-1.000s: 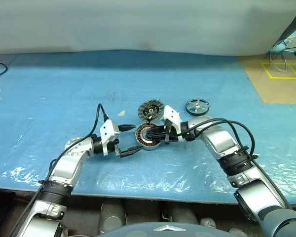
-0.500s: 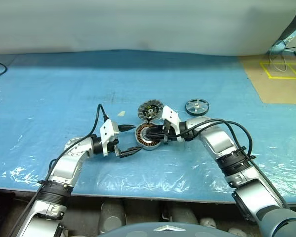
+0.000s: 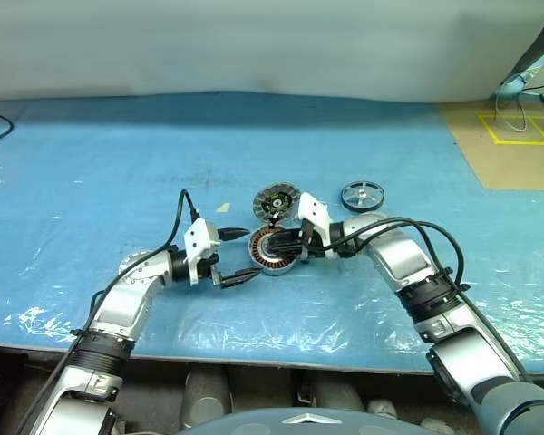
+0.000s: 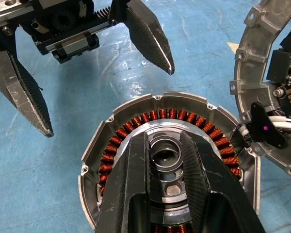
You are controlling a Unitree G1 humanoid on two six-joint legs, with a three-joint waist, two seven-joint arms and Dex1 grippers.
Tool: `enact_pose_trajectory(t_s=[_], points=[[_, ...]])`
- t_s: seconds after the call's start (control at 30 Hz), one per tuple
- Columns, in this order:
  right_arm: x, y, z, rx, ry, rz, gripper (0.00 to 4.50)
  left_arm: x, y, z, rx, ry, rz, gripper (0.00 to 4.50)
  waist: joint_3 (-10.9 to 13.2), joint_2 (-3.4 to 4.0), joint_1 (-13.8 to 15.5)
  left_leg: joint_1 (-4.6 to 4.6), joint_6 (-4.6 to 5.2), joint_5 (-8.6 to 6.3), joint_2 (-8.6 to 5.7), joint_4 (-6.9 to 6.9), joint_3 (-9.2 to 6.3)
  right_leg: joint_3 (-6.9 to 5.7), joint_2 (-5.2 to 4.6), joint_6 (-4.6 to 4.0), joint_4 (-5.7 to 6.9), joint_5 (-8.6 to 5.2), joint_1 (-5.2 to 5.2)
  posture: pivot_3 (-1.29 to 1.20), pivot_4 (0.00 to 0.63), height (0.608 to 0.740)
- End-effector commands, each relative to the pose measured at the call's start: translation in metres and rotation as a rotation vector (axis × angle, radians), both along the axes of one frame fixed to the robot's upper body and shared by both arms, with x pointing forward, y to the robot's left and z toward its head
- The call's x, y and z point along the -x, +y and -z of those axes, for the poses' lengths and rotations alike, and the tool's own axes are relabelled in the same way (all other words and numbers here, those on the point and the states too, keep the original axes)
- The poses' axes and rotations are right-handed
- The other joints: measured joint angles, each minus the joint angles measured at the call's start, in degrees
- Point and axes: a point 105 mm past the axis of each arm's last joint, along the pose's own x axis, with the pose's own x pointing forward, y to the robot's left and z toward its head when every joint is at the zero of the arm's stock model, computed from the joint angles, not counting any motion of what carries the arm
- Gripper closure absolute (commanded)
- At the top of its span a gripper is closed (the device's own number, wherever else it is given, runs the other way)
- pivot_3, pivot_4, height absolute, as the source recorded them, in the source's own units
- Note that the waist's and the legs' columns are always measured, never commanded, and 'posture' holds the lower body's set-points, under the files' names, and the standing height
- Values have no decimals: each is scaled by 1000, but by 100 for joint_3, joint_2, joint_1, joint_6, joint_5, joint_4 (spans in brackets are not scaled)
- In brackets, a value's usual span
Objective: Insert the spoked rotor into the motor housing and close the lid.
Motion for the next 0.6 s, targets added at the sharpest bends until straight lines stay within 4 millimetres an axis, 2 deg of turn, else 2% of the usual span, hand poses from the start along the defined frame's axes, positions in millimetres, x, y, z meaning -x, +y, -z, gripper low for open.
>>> enact_pose_trajectory(t_s=[0.03, 0.6], points=[[-3, 2, -15, -22, -46, -14, 3945, 0, -5, -10, 9, -45, 19, 0, 0, 0, 0, 0, 0, 0, 0, 0, 0, 0, 0, 0, 0, 0, 0, 0, 150, 740], [-2, -5, 2, 29, -39, -5, 3945, -1, -5, -14, 9, -52, 19, 0, 0, 0, 2, 1, 0, 0, 0, 2, 0, 0, -1, 0, 1, 0, 1, 0, 150, 740]])
